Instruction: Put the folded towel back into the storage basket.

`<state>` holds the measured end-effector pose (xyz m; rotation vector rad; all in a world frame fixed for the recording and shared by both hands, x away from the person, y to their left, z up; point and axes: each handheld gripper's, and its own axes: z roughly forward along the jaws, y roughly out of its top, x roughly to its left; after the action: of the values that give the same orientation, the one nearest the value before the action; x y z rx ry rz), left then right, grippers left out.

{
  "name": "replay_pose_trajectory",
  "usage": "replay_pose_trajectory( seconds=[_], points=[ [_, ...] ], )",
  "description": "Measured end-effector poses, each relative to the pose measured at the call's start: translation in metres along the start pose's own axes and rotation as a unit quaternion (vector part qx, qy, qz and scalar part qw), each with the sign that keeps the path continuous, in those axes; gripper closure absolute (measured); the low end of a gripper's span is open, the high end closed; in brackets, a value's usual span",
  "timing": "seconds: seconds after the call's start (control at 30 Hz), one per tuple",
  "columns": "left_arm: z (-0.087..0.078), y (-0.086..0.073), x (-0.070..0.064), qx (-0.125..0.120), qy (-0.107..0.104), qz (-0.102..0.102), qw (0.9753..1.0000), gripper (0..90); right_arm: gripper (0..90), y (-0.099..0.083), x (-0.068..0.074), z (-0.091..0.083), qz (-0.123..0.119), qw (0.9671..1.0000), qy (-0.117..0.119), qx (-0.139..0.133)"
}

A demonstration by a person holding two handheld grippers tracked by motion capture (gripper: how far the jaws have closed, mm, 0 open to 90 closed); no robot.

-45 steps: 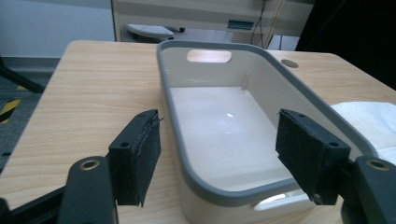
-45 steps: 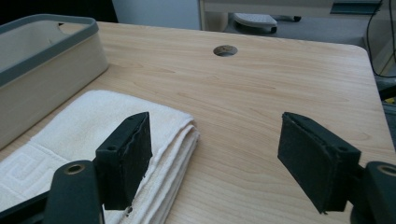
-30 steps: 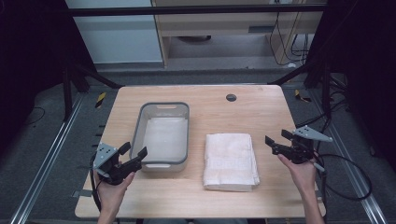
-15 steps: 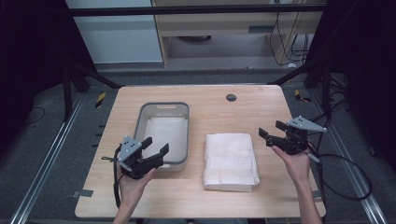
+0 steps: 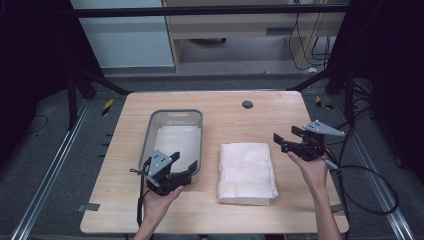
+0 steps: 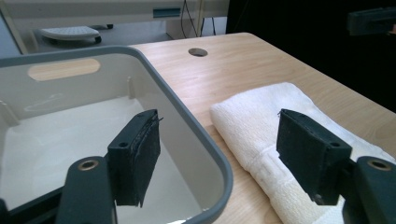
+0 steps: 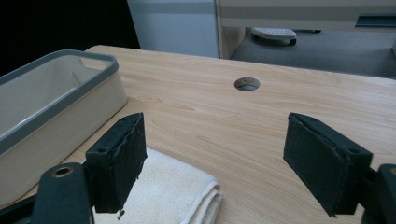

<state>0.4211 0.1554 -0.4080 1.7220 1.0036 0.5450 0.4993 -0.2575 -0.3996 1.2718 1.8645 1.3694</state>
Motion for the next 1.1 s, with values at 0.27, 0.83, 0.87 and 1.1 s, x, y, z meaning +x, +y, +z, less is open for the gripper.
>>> replay_pose_trajectory(
  seconds=[0.27, 0.83, 0.87, 1.1],
  points=[
    [0.007, -0.009, -0.012, 0.014, -0.014, 0.012, 0.9997, 29.2, 21.6, -0.003, 0.005, 0.015, -0.003, 0.9998, 0.013, 0.015],
    [0.019, -0.028, -0.028, 0.047, -0.034, 0.020, 0.9981, 29.3, 21.4, -0.012, 0.013, 0.030, -0.017, 0.9987, 0.020, 0.044],
    [0.021, -0.029, -0.029, 0.051, -0.036, 0.021, 0.9978, 29.3, 21.4, -0.012, 0.013, 0.030, -0.017, 0.9986, 0.020, 0.045],
    [0.023, -0.033, -0.036, 0.052, -0.038, 0.031, 0.9974, 29.3, 21.1, -0.016, 0.014, 0.037, -0.023, 0.9978, 0.020, 0.060]
  ],
)
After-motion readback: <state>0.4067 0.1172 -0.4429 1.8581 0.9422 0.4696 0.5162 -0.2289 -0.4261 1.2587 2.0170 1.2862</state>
